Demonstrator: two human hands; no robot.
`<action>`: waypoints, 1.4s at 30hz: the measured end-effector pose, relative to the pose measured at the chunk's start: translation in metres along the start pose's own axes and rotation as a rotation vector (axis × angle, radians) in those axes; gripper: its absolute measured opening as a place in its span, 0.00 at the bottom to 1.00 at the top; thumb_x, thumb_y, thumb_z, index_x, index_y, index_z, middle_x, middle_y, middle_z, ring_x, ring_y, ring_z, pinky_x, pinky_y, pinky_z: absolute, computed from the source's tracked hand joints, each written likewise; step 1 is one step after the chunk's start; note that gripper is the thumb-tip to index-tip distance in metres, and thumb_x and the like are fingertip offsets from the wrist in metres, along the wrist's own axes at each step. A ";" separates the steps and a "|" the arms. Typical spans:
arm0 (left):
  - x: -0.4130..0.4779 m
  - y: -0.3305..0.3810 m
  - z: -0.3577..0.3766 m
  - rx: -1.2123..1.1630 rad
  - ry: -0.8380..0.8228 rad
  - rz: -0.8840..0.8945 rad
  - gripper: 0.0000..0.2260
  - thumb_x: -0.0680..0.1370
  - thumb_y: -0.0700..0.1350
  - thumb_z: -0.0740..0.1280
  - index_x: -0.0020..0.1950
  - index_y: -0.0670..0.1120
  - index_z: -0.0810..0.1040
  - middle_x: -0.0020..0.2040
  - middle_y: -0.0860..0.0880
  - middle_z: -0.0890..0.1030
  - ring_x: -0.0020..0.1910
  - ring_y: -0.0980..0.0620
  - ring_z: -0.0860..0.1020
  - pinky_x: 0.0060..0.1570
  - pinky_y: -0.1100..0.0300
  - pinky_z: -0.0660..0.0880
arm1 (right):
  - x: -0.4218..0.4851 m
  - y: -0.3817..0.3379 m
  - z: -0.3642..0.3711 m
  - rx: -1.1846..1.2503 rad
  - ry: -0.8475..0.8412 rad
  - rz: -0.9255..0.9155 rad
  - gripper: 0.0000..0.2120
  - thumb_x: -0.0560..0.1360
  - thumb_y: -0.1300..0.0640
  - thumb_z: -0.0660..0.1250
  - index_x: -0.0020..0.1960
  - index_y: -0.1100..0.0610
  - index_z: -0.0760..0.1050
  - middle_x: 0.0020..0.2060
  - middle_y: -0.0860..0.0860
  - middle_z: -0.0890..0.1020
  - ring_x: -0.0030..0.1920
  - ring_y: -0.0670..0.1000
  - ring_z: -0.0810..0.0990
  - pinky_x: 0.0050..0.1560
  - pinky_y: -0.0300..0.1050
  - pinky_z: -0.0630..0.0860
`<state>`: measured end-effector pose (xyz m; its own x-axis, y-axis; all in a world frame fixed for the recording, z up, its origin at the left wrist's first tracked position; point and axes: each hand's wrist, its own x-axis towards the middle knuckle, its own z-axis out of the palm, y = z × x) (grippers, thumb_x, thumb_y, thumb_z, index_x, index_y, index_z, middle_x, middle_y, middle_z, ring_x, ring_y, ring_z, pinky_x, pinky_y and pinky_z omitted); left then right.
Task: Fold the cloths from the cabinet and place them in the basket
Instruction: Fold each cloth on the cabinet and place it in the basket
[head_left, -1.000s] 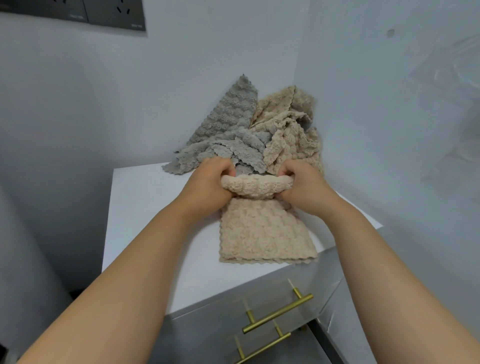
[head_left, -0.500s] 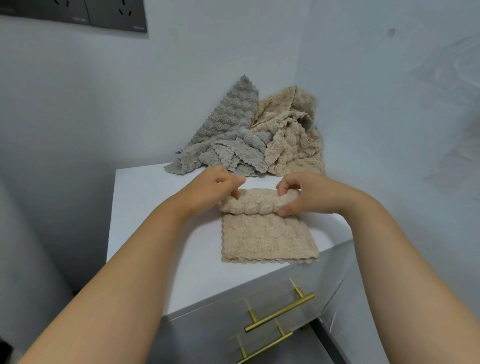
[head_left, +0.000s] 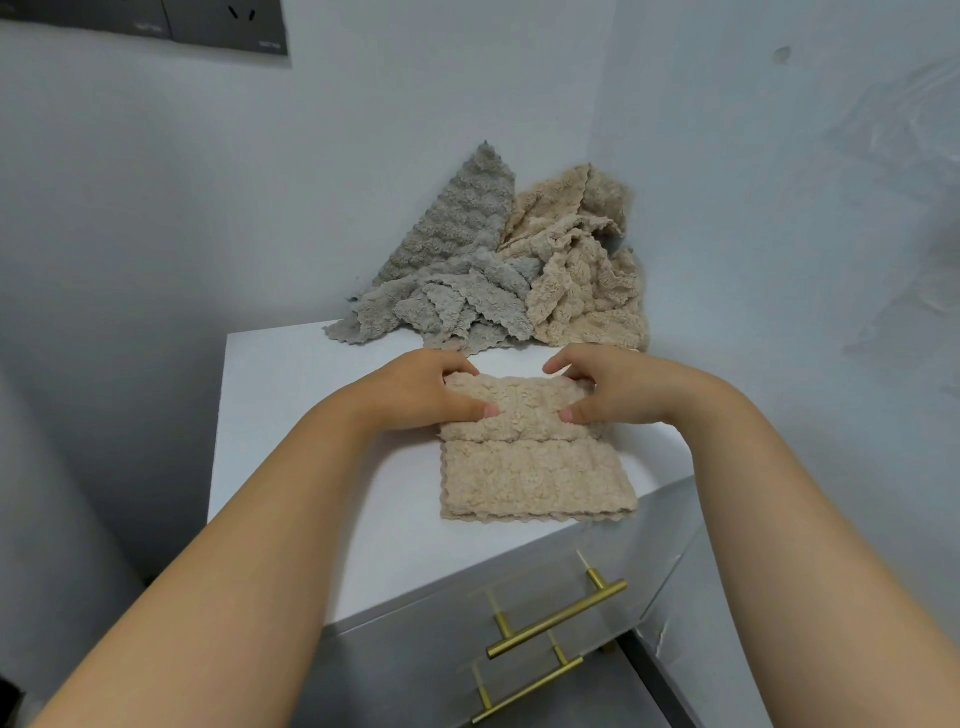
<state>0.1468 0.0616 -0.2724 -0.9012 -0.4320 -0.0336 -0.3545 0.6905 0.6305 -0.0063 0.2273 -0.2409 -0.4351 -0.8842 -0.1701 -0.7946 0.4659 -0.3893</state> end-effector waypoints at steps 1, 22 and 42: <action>-0.001 0.001 -0.001 -0.012 -0.015 -0.004 0.18 0.70 0.59 0.72 0.56 0.52 0.77 0.47 0.58 0.78 0.44 0.61 0.75 0.41 0.68 0.69 | 0.000 -0.001 0.000 -0.022 -0.005 0.005 0.27 0.74 0.54 0.70 0.71 0.50 0.65 0.61 0.49 0.71 0.63 0.51 0.72 0.63 0.44 0.69; 0.002 0.004 0.009 -0.141 0.310 0.087 0.11 0.72 0.42 0.74 0.43 0.50 0.71 0.40 0.53 0.78 0.39 0.53 0.76 0.37 0.58 0.72 | 0.021 0.007 0.015 0.137 0.360 -0.008 0.14 0.69 0.60 0.74 0.49 0.52 0.72 0.49 0.50 0.75 0.50 0.50 0.72 0.45 0.42 0.66; -0.004 0.010 0.005 -0.375 0.183 0.136 0.21 0.80 0.54 0.59 0.31 0.46 0.78 0.48 0.51 0.83 0.53 0.57 0.78 0.52 0.62 0.69 | -0.014 -0.002 -0.013 0.122 0.029 -0.097 0.13 0.69 0.48 0.74 0.47 0.54 0.76 0.42 0.45 0.74 0.40 0.44 0.71 0.43 0.39 0.68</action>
<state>0.1459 0.0735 -0.2695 -0.8627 -0.4705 0.1856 -0.0904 0.5045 0.8587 -0.0042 0.2389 -0.2261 -0.3726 -0.9225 -0.1010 -0.7766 0.3696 -0.5101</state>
